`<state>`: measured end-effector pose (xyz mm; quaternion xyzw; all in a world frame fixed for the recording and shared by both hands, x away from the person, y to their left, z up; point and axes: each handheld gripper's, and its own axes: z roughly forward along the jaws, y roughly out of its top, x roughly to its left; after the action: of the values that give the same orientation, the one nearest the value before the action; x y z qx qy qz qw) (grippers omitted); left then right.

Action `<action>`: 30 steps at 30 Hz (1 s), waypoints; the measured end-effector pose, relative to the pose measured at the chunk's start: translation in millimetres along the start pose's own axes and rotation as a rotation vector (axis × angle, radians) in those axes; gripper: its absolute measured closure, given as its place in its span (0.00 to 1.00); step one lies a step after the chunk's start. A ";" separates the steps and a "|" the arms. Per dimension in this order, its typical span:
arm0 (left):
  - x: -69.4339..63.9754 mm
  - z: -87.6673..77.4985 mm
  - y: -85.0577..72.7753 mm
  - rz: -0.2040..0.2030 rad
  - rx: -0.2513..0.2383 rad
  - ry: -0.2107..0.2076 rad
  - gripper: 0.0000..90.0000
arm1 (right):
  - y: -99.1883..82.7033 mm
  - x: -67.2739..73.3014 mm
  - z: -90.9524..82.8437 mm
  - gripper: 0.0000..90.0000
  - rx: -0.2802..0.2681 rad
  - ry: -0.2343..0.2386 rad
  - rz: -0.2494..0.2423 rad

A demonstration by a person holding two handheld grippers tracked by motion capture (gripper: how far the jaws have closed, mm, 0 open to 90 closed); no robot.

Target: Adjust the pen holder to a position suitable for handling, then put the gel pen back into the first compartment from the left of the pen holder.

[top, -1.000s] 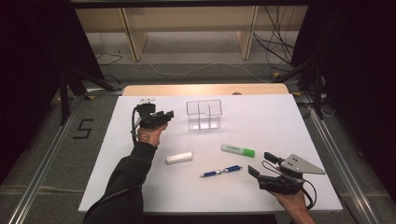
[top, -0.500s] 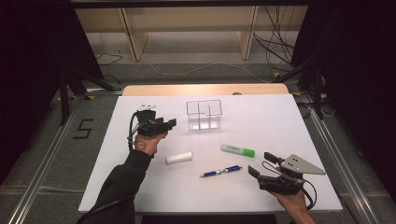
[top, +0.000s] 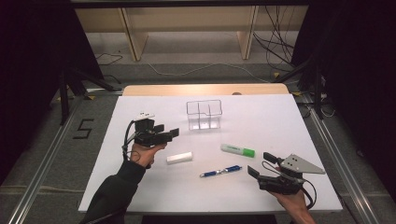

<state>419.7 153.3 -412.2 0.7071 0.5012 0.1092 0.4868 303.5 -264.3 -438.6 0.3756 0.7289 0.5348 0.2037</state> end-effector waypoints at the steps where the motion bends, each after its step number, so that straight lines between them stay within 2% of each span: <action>1: -1.9 -1.8 -1.4 0.001 -0.002 -0.009 0.28 | 0.1 0.3 -0.2 0.23 0.006 0.001 -0.004; 7: -10.3 -13.7 -10.0 0.048 -0.005 -0.041 0.24 | -0.7 0.7 -1.2 0.23 0.012 0.008 -0.006; 9: -12.5 -17.3 -13.0 0.049 -0.010 -0.045 0.23 | -1.0 0.6 -1.6 0.23 0.017 0.005 0.001; 15: -18.7 -24.2 -23.0 0.089 -0.010 -0.053 0.22 | -1.5 0.5 -1.5 0.23 0.022 0.006 0.000; 18: -21.2 -25.2 -28.4 0.100 0.004 -0.054 0.22 | -1.5 1.1 0.2 0.23 0.025 0.013 0.002; 23: -22.2 -27.6 -32.8 0.095 -0.002 -0.063 0.21 | -1.6 0.4 1.5 0.23 0.032 0.015 0.005; 30: -26.7 -28.9 -40.0 0.120 0.009 -0.068 0.20 | -1.7 -0.2 1.5 0.22 0.038 0.021 0.010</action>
<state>364.5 149.2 -420.7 0.7412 0.4415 0.1118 0.4931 304.2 -263.8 -440.7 0.3774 0.7393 0.5257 0.1860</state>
